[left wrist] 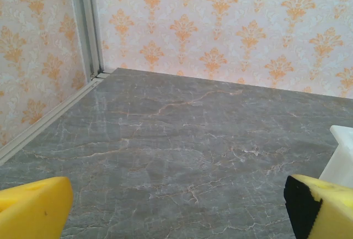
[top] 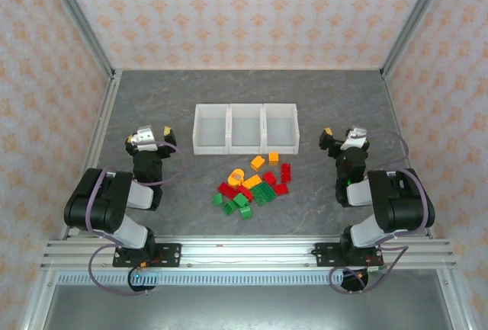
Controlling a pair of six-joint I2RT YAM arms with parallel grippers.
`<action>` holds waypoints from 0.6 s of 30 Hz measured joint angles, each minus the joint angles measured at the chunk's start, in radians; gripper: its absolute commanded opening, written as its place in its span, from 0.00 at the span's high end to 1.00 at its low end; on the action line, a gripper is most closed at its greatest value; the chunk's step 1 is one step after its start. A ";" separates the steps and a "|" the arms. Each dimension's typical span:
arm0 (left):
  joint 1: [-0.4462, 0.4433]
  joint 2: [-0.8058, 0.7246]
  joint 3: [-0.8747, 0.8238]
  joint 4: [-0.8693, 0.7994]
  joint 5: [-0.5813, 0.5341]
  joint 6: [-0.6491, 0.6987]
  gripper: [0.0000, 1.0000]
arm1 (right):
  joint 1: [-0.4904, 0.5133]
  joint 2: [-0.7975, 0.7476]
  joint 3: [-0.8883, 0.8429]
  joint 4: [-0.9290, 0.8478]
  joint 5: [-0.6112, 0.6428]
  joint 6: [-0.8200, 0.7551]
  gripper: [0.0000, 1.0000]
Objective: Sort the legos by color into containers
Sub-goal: Pick up the lego from the center of the table.
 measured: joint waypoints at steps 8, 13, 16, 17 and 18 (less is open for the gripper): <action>0.000 0.000 0.000 0.000 0.000 0.000 0.01 | 0.000 0.000 0.000 0.000 0.000 0.000 0.00; 0.003 0.000 0.000 -0.001 0.000 -0.001 0.01 | -0.002 0.000 0.000 0.000 0.000 0.000 0.00; 0.018 0.000 0.002 -0.005 0.003 -0.003 0.01 | -0.006 0.000 0.000 -0.003 0.001 0.001 0.00; 0.021 0.000 0.002 -0.005 0.003 -0.005 0.01 | -0.006 0.000 0.000 -0.003 0.001 0.001 0.00; 0.023 0.000 0.002 -0.005 0.004 -0.005 0.01 | -0.006 0.000 0.000 -0.003 0.001 0.001 0.00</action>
